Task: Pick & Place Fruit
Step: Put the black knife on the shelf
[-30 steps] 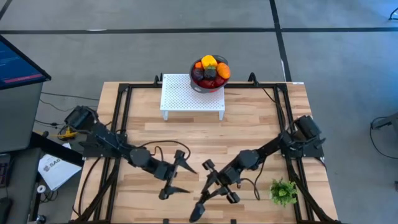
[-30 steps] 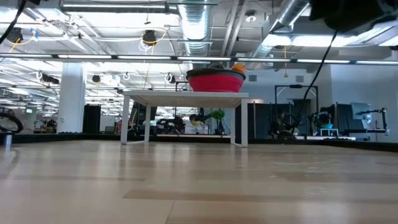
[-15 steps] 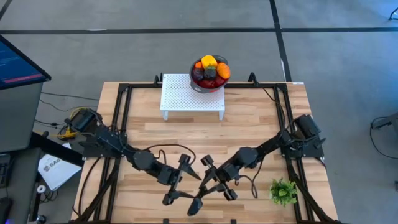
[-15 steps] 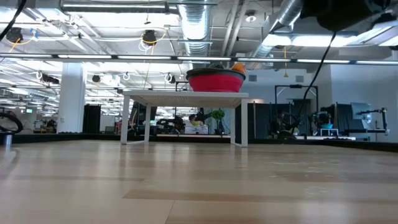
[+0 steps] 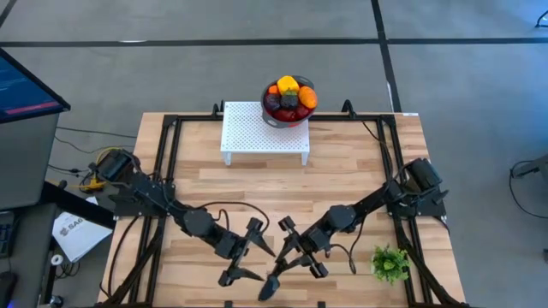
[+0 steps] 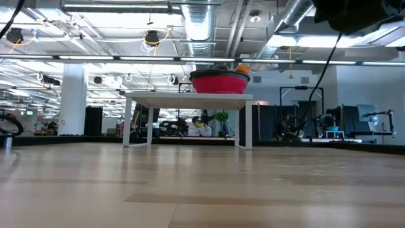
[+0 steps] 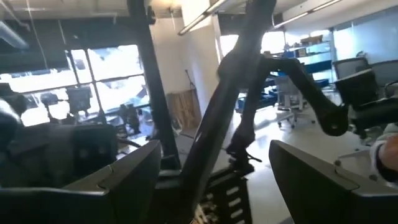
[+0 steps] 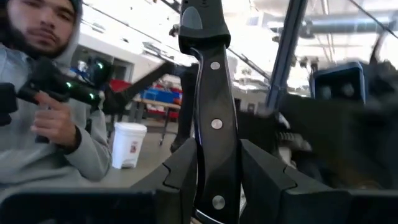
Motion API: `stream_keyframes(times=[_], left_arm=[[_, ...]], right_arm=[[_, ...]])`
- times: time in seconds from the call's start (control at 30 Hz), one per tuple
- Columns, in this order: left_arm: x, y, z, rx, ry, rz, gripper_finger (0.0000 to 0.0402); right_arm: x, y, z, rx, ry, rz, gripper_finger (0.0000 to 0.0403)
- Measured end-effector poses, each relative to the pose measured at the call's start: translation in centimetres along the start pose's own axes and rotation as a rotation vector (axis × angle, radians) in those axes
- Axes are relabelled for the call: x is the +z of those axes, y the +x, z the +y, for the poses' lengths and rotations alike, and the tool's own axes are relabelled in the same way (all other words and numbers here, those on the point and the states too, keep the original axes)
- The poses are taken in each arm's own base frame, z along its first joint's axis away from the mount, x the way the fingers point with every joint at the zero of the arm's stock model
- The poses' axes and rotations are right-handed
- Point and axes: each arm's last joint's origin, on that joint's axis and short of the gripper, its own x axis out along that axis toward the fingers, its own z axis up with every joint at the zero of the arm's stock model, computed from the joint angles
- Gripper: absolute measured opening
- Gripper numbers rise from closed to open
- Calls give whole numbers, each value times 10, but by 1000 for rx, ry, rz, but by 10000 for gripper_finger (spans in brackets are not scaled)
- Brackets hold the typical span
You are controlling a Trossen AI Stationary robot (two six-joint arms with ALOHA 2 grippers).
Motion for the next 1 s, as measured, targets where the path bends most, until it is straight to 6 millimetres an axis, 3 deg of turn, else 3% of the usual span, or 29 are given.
stream_keyframes(times=[0.3, 0.6, 1.0], left_arm=[[-6, 0, 4, 42, -17, 63, 292], [-7, 0, 4, 41, -8, 69, 280], [-6, -1, 3, 36, 44, 90, 154]], right_arm=[[-5, -5, -7, -199, 91, 36, 99], [-6, -5, -8, -206, 123, 45, 102], [-8, -5, -6, -199, 127, 68, 102]])
